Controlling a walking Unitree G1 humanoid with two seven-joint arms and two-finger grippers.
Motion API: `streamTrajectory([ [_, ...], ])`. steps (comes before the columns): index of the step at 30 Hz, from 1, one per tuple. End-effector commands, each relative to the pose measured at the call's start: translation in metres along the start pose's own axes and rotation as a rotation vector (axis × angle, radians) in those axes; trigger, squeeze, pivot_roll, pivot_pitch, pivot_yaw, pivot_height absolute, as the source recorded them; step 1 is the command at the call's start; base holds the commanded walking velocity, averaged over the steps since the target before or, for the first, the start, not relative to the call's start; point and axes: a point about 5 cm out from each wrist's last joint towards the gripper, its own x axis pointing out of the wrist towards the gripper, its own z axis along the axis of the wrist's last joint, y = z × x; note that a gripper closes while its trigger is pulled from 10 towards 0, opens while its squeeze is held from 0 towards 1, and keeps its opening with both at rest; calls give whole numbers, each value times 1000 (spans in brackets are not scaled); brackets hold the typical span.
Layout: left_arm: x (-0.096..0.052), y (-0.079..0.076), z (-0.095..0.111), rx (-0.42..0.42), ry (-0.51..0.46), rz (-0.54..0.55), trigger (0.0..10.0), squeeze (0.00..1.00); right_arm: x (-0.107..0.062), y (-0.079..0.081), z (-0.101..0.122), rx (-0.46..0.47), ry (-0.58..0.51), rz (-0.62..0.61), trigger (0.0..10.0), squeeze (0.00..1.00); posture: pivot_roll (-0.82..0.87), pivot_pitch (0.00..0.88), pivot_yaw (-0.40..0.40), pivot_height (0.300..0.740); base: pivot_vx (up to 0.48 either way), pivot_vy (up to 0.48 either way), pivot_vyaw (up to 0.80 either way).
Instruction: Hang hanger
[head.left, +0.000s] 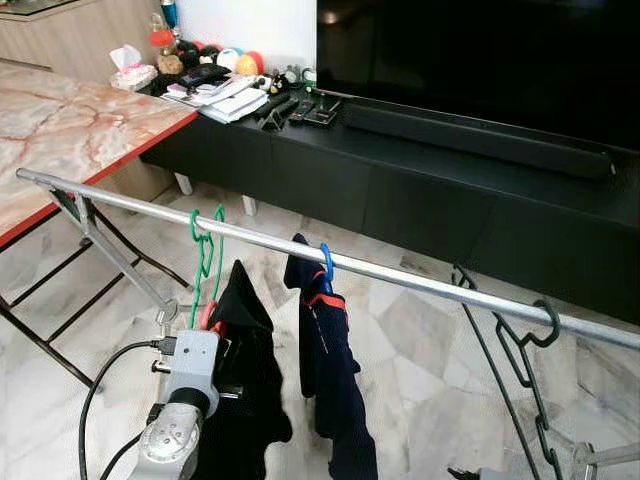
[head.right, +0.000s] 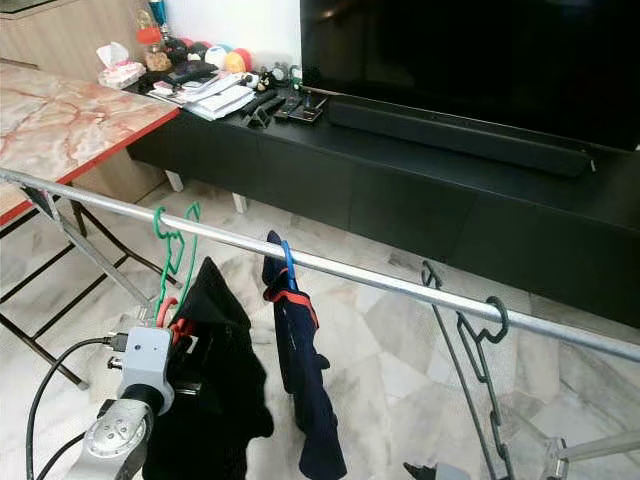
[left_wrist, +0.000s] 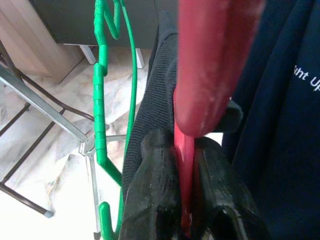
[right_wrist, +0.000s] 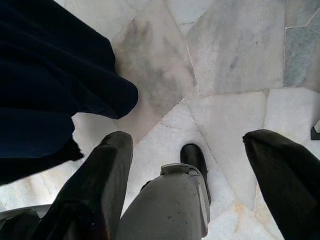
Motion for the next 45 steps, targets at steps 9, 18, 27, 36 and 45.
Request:
streamTrajectory([
  [9,-5,14,-3,-23,-24,111,10000,0,-1,-5,-1,-8,10,-11,10000,0,-27,101,4,740,0,0,0],
  [18,-11,19,-29,-11,39,143,10000,0,-1,-6,1,-24,8,-6,10000,0,-34,97,-1,740,0,0,0],
  [27,-10,17,-24,-21,13,136,10000,0,-1,-5,0,-19,12,-10,10000,0,-27,103,2,740,0,135,0],
  [36,-10,15,-25,1,-2,117,10000,0,-1,-5,-2,-16,21,-2,10000,0,-29,107,5,740,0,213,-533],
  [45,-10,15,-25,2,-3,119,10000,0,-1,-4,-2,-18,25,6,10000,0,-28,110,6,740,0,0,-785],
])
